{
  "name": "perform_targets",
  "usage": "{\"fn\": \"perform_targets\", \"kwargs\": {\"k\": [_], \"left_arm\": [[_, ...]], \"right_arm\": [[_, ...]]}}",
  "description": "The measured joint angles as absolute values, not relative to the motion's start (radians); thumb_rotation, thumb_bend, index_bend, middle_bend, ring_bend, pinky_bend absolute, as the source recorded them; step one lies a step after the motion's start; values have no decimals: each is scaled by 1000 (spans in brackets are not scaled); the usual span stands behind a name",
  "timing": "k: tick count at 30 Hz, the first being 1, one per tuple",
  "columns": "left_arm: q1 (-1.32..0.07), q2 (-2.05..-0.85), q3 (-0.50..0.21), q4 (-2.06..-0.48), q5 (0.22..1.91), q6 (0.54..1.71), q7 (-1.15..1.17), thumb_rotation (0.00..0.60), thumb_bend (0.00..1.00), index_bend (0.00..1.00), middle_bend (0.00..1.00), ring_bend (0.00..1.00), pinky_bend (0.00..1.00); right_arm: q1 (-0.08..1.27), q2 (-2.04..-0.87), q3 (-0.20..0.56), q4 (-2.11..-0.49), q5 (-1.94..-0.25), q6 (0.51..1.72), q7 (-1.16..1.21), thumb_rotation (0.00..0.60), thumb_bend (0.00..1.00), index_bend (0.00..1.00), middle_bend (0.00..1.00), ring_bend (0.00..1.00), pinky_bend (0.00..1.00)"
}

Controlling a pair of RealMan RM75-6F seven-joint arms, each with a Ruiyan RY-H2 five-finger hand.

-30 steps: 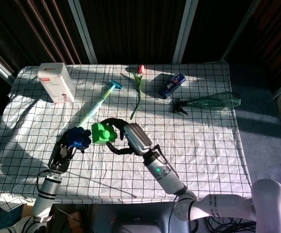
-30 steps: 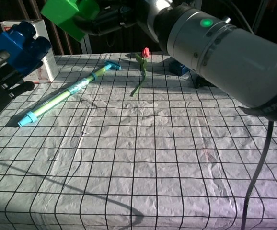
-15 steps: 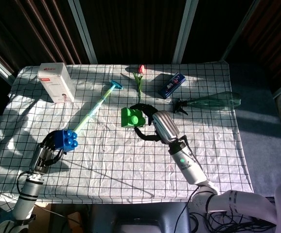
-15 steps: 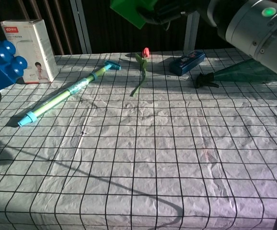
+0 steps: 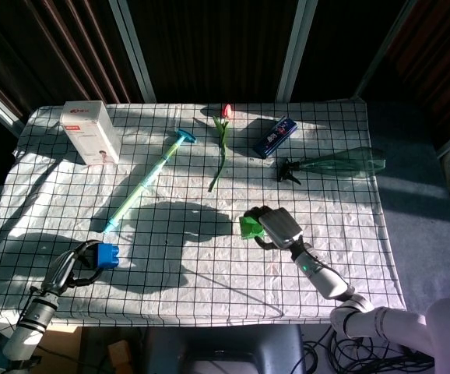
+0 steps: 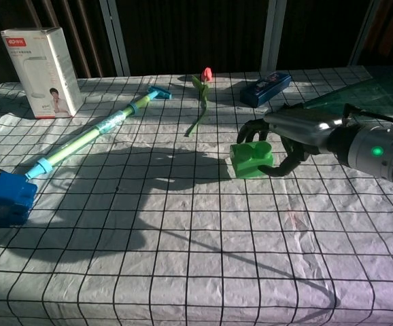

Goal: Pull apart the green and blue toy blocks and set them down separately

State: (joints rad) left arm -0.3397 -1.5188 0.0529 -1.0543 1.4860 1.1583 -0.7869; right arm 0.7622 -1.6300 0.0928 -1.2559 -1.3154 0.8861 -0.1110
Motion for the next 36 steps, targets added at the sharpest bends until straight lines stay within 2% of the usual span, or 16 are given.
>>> {"fn": "perform_targets", "kwargs": {"k": [2,4,6,8,10,13,19,22,26,32,36], "left_arm": [[-342,-1519,61,-1047,1491,1143,-760,600,631,411,339,118,230],[-343,-1517,65,-1043,1502,1146,-757,600,518,277,202,25,110],[-345,-1513,70,-1040,1518,1153,-766,600,445,161,101,0,37],[-345,-1503,75,-1039,1534,1163,-781,600,382,67,24,0,3],[-346,-1490,81,-1042,1547,1169,-784,600,341,16,0,0,0],[-347,-1464,92,-1052,1571,1184,-762,600,312,0,0,0,0],[-323,-1412,91,-1107,1608,1310,-692,600,301,0,0,0,0],[-295,-1359,87,-1152,1620,1399,-619,600,309,0,0,0,0],[-242,-1290,75,-1236,1597,1475,-433,600,346,0,0,0,0],[-165,-1231,50,-1390,1500,1522,-82,600,351,0,0,0,0],[-141,-1210,49,-1431,1493,1533,8,600,351,0,0,0,0]], "right_arm": [[765,-1639,83,-1240,-1310,863,-127,600,400,557,545,472,525],[768,-1637,80,-1238,-1308,850,-130,600,367,338,419,355,456],[769,-1626,80,-1243,-1305,840,-130,600,326,144,302,248,386],[770,-1608,80,-1257,-1300,829,-130,600,268,18,177,137,307],[770,-1588,80,-1277,-1296,820,-128,600,218,0,86,67,263],[763,-1551,83,-1324,-1297,821,-110,600,184,0,8,44,254],[703,-1427,79,-1431,-1361,924,20,600,159,0,0,12,247],[646,-1326,57,-1492,-1401,1014,27,600,160,0,0,0,182],[540,-1201,22,-1567,-1417,1160,-98,600,159,0,0,0,76],[297,-1142,-25,-1615,-1385,1454,-268,600,160,0,0,0,26],[144,-1133,-48,-1584,-1347,1563,-225,600,160,0,0,0,21]]}}
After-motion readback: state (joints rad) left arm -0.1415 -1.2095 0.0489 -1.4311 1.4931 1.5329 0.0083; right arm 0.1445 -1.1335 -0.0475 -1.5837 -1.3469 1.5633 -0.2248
